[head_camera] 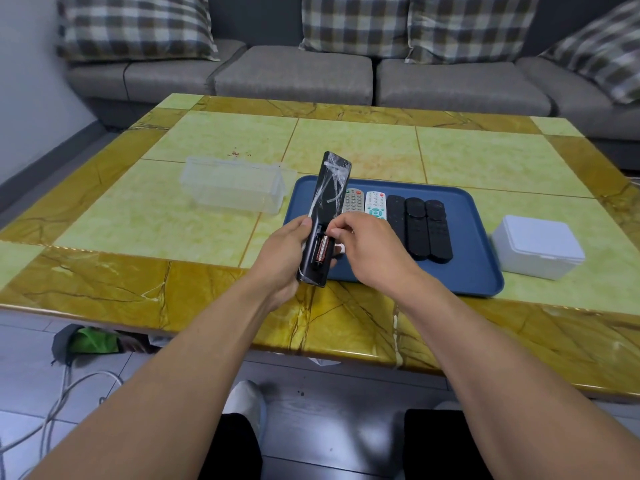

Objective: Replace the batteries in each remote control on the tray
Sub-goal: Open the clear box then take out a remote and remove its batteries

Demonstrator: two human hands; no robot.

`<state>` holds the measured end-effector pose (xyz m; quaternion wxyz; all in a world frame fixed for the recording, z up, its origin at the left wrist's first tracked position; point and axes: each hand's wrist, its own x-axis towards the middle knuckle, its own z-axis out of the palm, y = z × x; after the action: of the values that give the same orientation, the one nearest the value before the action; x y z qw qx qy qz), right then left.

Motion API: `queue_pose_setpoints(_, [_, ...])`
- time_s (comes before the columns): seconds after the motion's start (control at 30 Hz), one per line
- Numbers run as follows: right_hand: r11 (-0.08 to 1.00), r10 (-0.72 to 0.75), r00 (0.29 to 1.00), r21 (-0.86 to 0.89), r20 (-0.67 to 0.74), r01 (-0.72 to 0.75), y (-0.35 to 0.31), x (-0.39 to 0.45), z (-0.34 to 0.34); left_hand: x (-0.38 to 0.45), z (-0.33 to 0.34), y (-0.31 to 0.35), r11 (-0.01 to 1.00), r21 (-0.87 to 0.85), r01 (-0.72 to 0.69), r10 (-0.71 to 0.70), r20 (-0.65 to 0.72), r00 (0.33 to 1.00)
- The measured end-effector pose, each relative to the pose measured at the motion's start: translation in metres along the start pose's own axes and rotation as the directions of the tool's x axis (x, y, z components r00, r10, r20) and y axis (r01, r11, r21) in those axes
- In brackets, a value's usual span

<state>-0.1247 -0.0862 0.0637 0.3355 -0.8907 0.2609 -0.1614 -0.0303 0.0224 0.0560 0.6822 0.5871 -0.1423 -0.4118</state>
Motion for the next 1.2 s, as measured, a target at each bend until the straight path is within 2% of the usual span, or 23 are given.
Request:
queue_pose_setpoints(0.23, [0.999,0.033,0.997,0.035,0.075,-0.036,0.002,0.002,-0.004,0.001,0.0,-0.001,1.0,0.022,0.023,-0.023,0.002,1.0])
queue_pose_setpoints(0.4, [0.993,0.03,0.999,0.118,-0.036,-0.026,0.004,-0.001,-0.003,0.004,0.002,0.002,0.996,-0.087,0.019,-0.024,-0.049,0.999])
queue_pose_setpoints(0.5, [0.997,-0.013,0.996,0.079,-0.093,0.02,0.005,-0.003,0.004,0.008,0.004,0.004,0.989,-0.151,0.004,-0.017,-0.088,0.996])
queue_pose_setpoints(0.7, [0.999,0.011,0.987,0.049,-0.162,-0.003,0.0,-0.003,0.014,0.015,0.006,-0.002,0.993,-0.116,0.036,-0.049,-0.108,0.993])
queue_pose_setpoints(1.0, [0.968,0.231,0.971,0.116,-0.057,-0.223,-0.007,0.007,0.019,0.019,0.007,-0.004,0.998,-0.043,-0.053,0.046,-0.148,0.988])
queue_pose_setpoints(1.2, [0.948,0.277,0.961,0.163,0.001,-0.274,-0.004,0.013,0.026,0.02,0.004,-0.003,0.997,0.007,-0.079,0.079,-0.188,0.979])
